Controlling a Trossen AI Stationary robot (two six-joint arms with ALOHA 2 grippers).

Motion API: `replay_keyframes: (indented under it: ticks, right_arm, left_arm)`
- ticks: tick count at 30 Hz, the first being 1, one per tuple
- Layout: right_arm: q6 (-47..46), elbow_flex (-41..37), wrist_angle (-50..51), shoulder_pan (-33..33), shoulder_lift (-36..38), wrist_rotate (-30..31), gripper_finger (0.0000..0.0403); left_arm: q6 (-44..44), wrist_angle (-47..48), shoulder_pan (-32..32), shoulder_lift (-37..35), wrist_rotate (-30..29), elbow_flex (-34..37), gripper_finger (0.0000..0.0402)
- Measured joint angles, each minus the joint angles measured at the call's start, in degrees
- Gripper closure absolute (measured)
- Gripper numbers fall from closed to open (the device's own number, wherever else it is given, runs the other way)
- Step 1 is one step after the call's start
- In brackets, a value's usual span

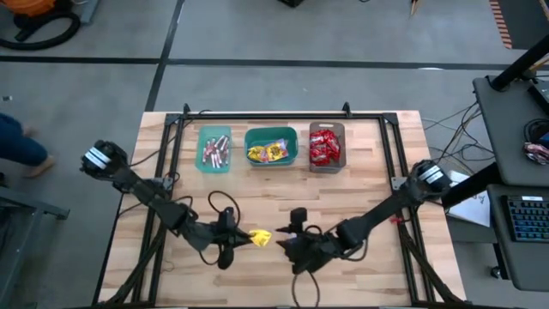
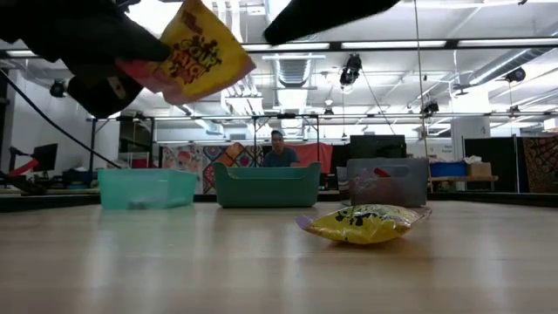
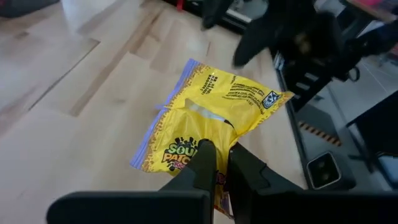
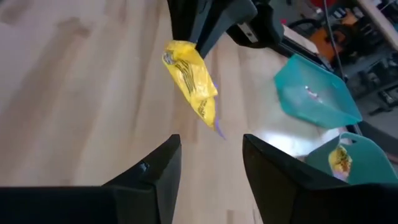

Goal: Sort candy
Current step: Put the yellow candy into the green bin

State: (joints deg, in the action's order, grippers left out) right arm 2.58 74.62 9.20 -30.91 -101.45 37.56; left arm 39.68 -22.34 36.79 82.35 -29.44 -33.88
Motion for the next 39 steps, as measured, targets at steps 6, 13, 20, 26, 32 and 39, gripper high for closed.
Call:
replay_keyframes:
  ticks: [6, 13, 20, 26, 32, 39]
  right_arm:
    - [4.3, -0.01, -3.05, 4.43, -2.57, -2.3, 0.0223]
    - [6.31, -0.01, -6.87, 7.96, -2.91, -10.85, 0.0233]
    - [10.11, -0.01, -9.92, 9.22, -3.68, -14.24, 0.0301]
    - [11.86, -0.01, -9.93, 9.72, -3.43, -15.06, 0.0388]
    - [6.11, 1.54, -5.39, 11.72, -2.1, -17.28, 0.0394]
    - [-2.33, 6.34, 7.04, 18.13, -1.84, -18.72, 0.0394]
  left_arm:
    - [0.72, 0.01, -0.97, -1.97, 0.18, 1.88, 0.04]
    - [0.18, -1.2, -2.62, -1.54, -0.05, 1.83, 0.04]
    - [-1.77, -2.11, -3.22, -1.34, -1.56, 1.83, 0.0398]
    - [-3.21, -1.91, -3.17, -1.3, -2.97, 1.83, 0.0384]
    - [-7.97, -1.13, -3.35, -2.76, -3.85, 1.83, 0.032]
    - [-11.45, 12.37, -3.58, -9.86, -6.28, 1.79, 0.0246]
